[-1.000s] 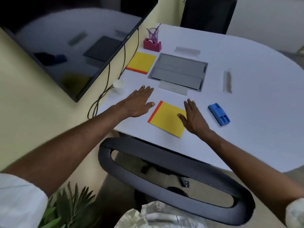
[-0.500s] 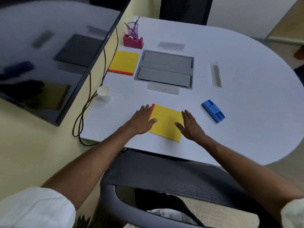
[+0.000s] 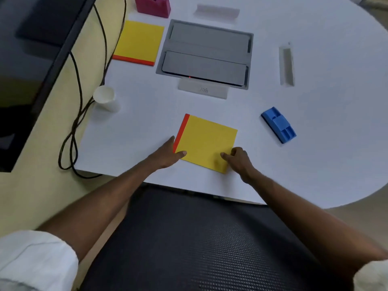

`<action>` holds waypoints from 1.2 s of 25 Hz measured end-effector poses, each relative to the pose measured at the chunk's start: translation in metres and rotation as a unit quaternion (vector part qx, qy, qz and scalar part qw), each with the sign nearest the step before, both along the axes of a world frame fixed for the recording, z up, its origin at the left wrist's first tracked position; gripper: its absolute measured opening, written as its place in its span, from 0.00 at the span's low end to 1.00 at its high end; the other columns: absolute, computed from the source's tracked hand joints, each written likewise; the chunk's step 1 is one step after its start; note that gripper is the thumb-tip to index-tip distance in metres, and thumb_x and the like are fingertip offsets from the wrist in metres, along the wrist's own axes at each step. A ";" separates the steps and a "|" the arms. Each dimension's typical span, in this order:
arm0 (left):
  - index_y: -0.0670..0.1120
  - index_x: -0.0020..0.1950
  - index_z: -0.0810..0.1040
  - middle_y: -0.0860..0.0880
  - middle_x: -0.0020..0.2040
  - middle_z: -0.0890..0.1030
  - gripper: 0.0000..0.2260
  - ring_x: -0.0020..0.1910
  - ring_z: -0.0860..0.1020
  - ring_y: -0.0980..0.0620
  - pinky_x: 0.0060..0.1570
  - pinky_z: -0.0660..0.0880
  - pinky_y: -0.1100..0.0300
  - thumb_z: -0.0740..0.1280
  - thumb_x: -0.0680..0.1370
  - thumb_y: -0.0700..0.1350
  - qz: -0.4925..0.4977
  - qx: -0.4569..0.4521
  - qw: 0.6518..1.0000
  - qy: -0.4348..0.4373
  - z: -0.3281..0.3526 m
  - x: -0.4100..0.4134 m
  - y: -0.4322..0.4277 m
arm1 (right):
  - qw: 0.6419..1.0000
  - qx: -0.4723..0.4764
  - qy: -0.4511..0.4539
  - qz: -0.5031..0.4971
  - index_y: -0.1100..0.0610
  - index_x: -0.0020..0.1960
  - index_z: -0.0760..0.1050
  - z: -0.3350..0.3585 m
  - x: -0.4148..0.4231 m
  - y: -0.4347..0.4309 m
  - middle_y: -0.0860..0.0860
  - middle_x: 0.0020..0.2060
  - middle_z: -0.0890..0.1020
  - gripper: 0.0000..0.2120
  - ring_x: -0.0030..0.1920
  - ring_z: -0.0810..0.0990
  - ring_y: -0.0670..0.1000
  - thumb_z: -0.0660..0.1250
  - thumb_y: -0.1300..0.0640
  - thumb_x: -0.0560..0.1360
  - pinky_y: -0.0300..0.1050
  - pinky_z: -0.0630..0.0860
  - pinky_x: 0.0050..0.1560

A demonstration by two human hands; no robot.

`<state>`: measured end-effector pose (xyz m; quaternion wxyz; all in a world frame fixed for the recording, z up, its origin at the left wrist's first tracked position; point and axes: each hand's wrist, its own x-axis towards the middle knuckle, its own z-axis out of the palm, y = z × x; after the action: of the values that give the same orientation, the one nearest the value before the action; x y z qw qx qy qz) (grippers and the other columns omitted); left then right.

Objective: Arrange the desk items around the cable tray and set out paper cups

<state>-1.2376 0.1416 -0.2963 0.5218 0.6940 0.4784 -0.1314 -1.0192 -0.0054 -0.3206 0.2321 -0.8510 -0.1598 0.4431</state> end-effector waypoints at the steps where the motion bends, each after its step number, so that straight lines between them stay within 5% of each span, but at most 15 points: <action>1: 0.47 0.82 0.51 0.48 0.80 0.62 0.37 0.77 0.65 0.47 0.71 0.63 0.55 0.66 0.81 0.56 0.015 -0.023 1.000 0.003 -0.006 -0.001 0.002 | 1.000 0.008 0.010 -0.020 0.62 0.64 0.70 -0.003 0.000 0.002 0.57 0.58 0.75 0.23 0.52 0.77 0.56 0.71 0.50 0.77 0.50 0.74 0.48; 6: 0.45 0.82 0.56 0.46 0.74 0.72 0.36 0.71 0.73 0.45 0.72 0.70 0.46 0.70 0.79 0.52 0.185 -0.072 0.978 -0.062 -0.025 0.000 0.012 | 0.993 0.029 0.028 -0.112 0.64 0.65 0.71 -0.013 0.003 0.012 0.60 0.60 0.79 0.24 0.58 0.80 0.61 0.75 0.55 0.74 0.56 0.80 0.57; 9: 0.44 0.73 0.73 0.44 0.65 0.82 0.20 0.57 0.82 0.48 0.58 0.81 0.53 0.67 0.81 0.41 0.209 -0.123 0.961 -0.132 -0.028 -0.005 0.019 | 0.983 0.051 0.078 -0.156 0.64 0.63 0.76 -0.008 0.004 0.019 0.62 0.59 0.82 0.18 0.57 0.82 0.62 0.73 0.62 0.75 0.60 0.81 0.57; 12: 0.45 0.67 0.76 0.44 0.61 0.83 0.14 0.54 0.83 0.49 0.48 0.83 0.58 0.67 0.81 0.38 0.212 -0.153 0.950 -0.174 -0.020 -0.014 0.019 | 0.988 0.080 0.056 -0.118 0.59 0.63 0.75 0.007 -0.003 0.032 0.58 0.57 0.82 0.19 0.53 0.81 0.59 0.71 0.65 0.73 0.55 0.81 0.51; 15: 0.47 0.67 0.74 0.43 0.62 0.81 0.14 0.60 0.82 0.45 0.53 0.83 0.53 0.65 0.82 0.38 0.238 -0.158 0.936 -0.208 -0.011 -0.025 0.020 | 0.992 0.092 -0.026 -0.076 0.58 0.63 0.74 0.019 -0.008 0.047 0.58 0.56 0.81 0.19 0.55 0.81 0.62 0.71 0.63 0.72 0.64 0.80 0.57; 17: 0.47 0.67 0.73 0.45 0.62 0.82 0.14 0.59 0.82 0.47 0.53 0.83 0.54 0.65 0.82 0.39 0.255 -0.161 0.922 -0.244 -0.005 -0.029 0.024 | 0.987 0.124 -0.043 -0.088 0.59 0.65 0.73 0.025 -0.012 0.053 0.57 0.59 0.80 0.22 0.57 0.80 0.60 0.74 0.60 0.73 0.61 0.81 0.54; 20: 0.51 0.65 0.75 0.50 0.59 0.83 0.13 0.55 0.83 0.51 0.49 0.82 0.57 0.67 0.82 0.40 0.277 -0.170 0.901 -0.287 0.007 -0.031 0.037 | 0.982 0.131 -0.019 -0.136 0.57 0.71 0.69 0.031 -0.019 0.064 0.49 0.63 0.75 0.32 0.63 0.74 0.51 0.77 0.51 0.72 0.51 0.75 0.54; 22: 0.52 0.64 0.76 0.52 0.57 0.85 0.13 0.52 0.85 0.53 0.48 0.82 0.57 0.68 0.81 0.40 0.299 -0.185 0.884 -0.310 0.012 -0.032 0.044 | 0.976 0.113 0.043 -0.180 0.64 0.73 0.66 0.027 -0.022 0.067 0.53 0.58 0.74 0.37 0.58 0.72 0.51 0.76 0.48 0.73 0.56 0.75 0.60; 23: 0.52 0.64 0.77 0.52 0.56 0.85 0.13 0.51 0.85 0.52 0.48 0.82 0.57 0.68 0.81 0.40 0.308 -0.194 0.876 -0.317 0.014 -0.032 0.046 | 0.961 0.125 0.114 -0.218 0.69 0.73 0.65 0.025 -0.023 0.069 0.43 0.56 0.68 0.37 0.55 0.74 0.52 0.75 0.49 0.74 0.59 0.77 0.63; 24: 0.52 0.64 0.77 0.52 0.55 0.86 0.14 0.51 0.85 0.52 0.49 0.82 0.56 0.67 0.81 0.39 0.314 -0.201 0.871 -0.320 0.015 -0.033 0.048 | 0.937 0.147 0.196 -0.249 0.71 0.71 0.67 0.025 -0.027 0.070 0.69 0.67 0.69 0.34 0.53 0.78 0.52 0.74 0.51 0.76 0.57 0.79 0.63; 25: 0.52 0.65 0.76 0.53 0.55 0.86 0.14 0.52 0.85 0.51 0.49 0.82 0.56 0.67 0.81 0.39 0.316 -0.206 0.869 -0.321 0.015 -0.033 0.049 | 0.908 0.176 0.263 -0.274 0.70 0.69 0.71 0.028 -0.032 0.072 0.60 0.57 0.83 0.27 0.51 0.83 0.51 0.72 0.54 0.77 0.51 0.83 0.58; 27: 0.50 0.68 0.75 0.52 0.56 0.86 0.16 0.54 0.85 0.50 0.51 0.83 0.55 0.67 0.81 0.38 0.318 -0.209 0.867 -0.323 0.015 -0.035 0.050 | 0.873 0.224 0.310 -0.302 0.67 0.63 0.76 0.033 -0.041 0.077 0.56 0.53 0.85 0.16 0.45 0.87 0.50 0.70 0.62 0.78 0.42 0.84 0.47; 30: 0.47 0.70 0.74 0.49 0.60 0.85 0.17 0.58 0.84 0.47 0.56 0.82 0.52 0.67 0.81 0.39 0.323 -0.207 0.862 -0.331 0.015 -0.043 0.057 | 0.875 0.302 0.263 -0.272 0.62 0.60 0.78 0.045 -0.040 0.091 0.56 0.51 0.84 0.11 0.49 0.86 0.52 0.69 0.66 0.78 0.41 0.83 0.48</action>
<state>-1.2806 0.1988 -0.2809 0.7942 0.3794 0.4367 0.1862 -1.0588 0.0852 -0.2759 0.6224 -0.6015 0.0185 0.5005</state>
